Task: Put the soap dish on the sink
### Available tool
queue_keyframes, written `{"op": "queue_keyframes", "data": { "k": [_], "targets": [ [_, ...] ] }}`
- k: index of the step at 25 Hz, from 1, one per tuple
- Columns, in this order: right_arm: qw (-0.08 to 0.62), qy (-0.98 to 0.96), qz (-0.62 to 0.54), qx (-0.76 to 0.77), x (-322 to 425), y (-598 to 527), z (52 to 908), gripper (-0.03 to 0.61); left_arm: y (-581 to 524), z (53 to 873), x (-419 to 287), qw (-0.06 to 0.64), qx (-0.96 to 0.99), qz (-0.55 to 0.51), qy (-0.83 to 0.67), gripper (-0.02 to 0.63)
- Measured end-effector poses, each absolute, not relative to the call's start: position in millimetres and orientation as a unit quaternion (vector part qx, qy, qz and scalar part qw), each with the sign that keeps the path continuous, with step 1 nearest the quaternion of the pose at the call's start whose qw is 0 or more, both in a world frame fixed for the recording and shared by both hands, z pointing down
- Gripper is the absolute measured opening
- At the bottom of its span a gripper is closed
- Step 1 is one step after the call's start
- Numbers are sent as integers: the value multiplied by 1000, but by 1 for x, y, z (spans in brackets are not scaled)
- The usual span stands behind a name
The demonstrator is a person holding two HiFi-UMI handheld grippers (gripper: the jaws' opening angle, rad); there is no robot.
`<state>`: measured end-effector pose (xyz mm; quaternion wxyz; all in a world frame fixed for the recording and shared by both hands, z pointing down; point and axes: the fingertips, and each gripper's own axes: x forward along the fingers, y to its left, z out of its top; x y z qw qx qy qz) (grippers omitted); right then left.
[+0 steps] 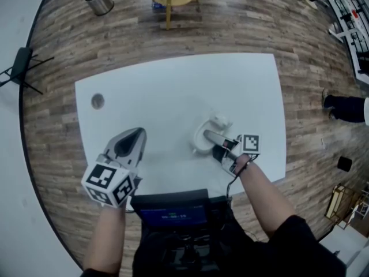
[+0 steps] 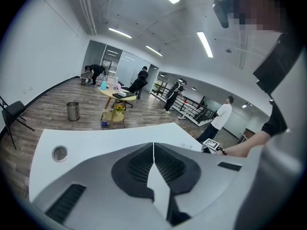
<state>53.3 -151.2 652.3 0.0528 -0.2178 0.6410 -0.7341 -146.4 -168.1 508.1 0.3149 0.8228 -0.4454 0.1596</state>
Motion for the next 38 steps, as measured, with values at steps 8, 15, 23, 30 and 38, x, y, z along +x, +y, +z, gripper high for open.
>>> {"op": "queue_keyframes", "data": {
  "k": [8, 15, 23, 30, 38],
  "targets": [
    [53, 629, -739, -236, 54, -151, 653, 164, -169, 505, -148, 315, 826, 157, -440, 9],
    [45, 624, -739, -251, 60, -150, 657, 166, -166, 504, -150, 311, 826, 154, -445, 9],
    [-17, 618, -738, -271, 60, -141, 664, 258, -163, 502, -153, 311, 823, 152, -449, 9],
    [-26, 611, -739, -284, 64, -137, 666, 288, -161, 500, -153, 308, 826, 152, -447, 9],
    [-49, 594, -742, -306, 74, -131, 670, 316, -159, 498, -147, 307, 829, 152, -443, 9]
  ]
}}
